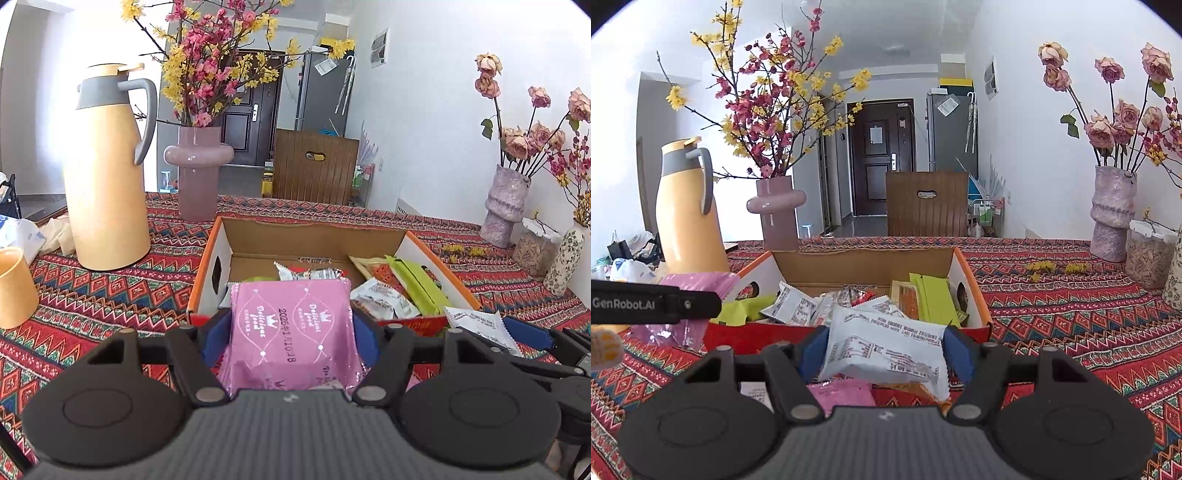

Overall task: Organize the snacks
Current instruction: 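Carry the pink and white packets over into the box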

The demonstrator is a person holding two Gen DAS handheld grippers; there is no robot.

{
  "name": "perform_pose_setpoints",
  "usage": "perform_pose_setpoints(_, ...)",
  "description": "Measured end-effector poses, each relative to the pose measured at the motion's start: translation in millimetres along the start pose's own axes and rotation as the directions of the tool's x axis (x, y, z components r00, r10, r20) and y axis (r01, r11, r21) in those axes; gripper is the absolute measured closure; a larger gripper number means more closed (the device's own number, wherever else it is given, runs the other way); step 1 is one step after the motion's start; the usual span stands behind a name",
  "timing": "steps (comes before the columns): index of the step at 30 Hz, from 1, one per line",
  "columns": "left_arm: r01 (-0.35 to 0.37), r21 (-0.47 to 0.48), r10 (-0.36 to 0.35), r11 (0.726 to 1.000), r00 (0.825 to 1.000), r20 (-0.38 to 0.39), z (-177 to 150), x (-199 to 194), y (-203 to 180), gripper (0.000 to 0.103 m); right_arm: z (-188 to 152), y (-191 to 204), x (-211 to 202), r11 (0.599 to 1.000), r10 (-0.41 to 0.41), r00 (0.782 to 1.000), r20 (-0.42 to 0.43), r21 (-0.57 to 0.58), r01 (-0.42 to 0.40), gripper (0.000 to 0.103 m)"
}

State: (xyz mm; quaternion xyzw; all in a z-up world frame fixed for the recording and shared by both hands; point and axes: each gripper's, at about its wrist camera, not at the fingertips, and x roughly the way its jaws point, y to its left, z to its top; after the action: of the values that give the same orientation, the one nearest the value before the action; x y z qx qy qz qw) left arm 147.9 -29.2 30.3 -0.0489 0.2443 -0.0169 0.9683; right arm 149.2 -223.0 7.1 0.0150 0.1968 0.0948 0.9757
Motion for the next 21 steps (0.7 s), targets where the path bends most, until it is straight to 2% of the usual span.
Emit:
perform_pose_setpoints(12,-0.007,-0.006,0.007,1.0,1.0,0.01,22.8,28.5,-2.6,0.034,31.3,-7.0,41.6,1.0,-0.001,1.0,0.022,-0.016,0.001,0.036)
perform_pose_setpoints(21,-0.036,-0.018,0.037,0.999,0.999,0.008,38.8,57.4,-2.0,0.034,48.6,-7.5,80.1,0.999,0.012,1.0,-0.007,-0.034,-0.012,0.036)
